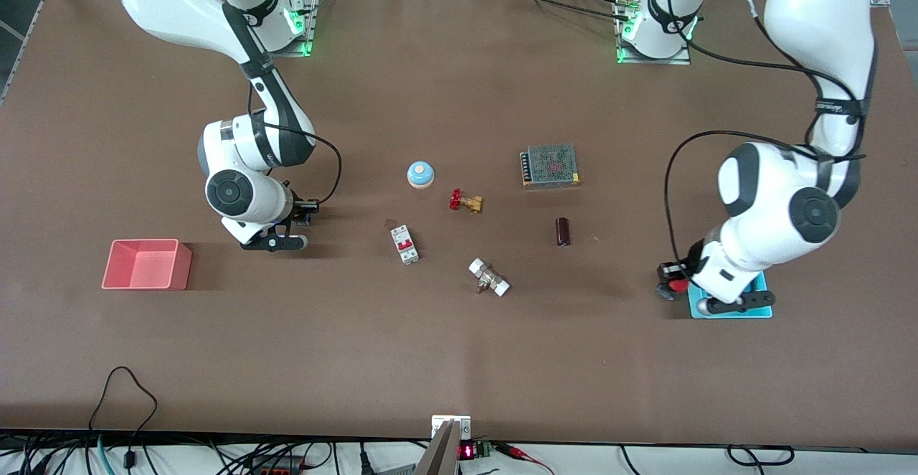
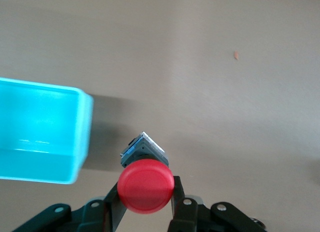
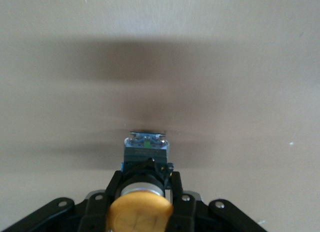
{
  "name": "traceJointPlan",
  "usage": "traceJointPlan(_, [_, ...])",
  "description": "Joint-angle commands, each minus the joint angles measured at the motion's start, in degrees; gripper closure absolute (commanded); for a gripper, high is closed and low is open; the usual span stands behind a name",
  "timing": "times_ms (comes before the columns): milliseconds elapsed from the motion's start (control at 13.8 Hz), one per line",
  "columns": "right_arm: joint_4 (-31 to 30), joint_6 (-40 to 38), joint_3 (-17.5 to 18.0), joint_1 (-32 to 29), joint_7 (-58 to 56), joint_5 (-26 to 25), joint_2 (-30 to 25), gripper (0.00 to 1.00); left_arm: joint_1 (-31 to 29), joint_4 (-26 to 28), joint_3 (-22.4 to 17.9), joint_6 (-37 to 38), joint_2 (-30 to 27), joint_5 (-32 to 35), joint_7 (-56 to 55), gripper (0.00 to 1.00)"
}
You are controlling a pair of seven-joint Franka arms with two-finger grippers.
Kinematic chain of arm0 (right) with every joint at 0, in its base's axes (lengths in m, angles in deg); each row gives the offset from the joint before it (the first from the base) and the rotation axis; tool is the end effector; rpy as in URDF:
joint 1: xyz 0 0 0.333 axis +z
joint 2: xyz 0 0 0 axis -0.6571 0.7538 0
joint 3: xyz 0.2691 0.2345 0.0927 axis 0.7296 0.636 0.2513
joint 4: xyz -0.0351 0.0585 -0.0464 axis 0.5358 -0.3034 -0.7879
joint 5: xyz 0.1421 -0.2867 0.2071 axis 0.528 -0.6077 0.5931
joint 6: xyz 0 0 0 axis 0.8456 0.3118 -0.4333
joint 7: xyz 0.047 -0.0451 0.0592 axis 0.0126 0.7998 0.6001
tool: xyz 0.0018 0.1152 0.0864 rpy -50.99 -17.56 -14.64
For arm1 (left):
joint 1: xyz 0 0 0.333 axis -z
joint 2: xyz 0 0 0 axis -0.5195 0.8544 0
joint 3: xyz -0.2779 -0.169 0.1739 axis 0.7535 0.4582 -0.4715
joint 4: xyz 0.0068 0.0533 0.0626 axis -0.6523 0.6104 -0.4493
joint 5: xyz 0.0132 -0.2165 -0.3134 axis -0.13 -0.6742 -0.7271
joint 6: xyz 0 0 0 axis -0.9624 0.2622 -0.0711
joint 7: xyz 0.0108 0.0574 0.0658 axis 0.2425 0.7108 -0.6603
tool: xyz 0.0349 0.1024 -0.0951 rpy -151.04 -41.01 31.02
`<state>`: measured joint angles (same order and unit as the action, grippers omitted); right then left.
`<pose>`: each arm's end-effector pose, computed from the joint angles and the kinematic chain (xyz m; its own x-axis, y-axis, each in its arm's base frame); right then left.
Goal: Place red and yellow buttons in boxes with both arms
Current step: 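Carry the yellow button to the pink box while the left gripper carries red to cyan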
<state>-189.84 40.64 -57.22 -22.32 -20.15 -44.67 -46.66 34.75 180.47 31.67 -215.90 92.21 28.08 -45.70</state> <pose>0.5906 0.1724 0.2395 0.9748 0.0043 -0.2231 0.0208 -0.9972 0.0718 0.7044 -0.0608 0.3285 0.9813 0.1900 0.0294 0.1855 -0.9758 0.1154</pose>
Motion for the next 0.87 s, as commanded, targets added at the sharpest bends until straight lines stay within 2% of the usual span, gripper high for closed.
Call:
traceJointPlan(0, [5.31,-3.74,-1.04,-1.17,0.15,0.15,-2.85,0.77,-3.44,-1.05,-0.07,2.31,-0.81,0.88,4.11,0.71])
traceJointPlan(218, [11.73,-5.59,-4.46,-4.33,-0.82,-0.64,-2.59,0.77,-7.22,-1.67,-0.07,2.94,-0.55,0.88,9.99,0.71])
traceJointPlan(363, [14.72,-5.68,-6.32,-7.49,-5.54,-1.34,-1.46,0.77,-8.55,-1.59,0.02,2.94,-0.03,0.79,12.90,0.71])
traceJointPlan(581, [15.61,-5.59,-6.59,-14.52,-13.81,-2.31,1.01,0.77,-9.60,-1.67,-0.07,2.41,1.82,0.79,15.01,0.71])
traceJointPlan(798, [15.96,-5.51,-6.59,-18.57,-19.79,-2.23,2.32,0.77,-9.78,-1.85,-0.15,2.15,4.80,0.79,15.37,0.71])
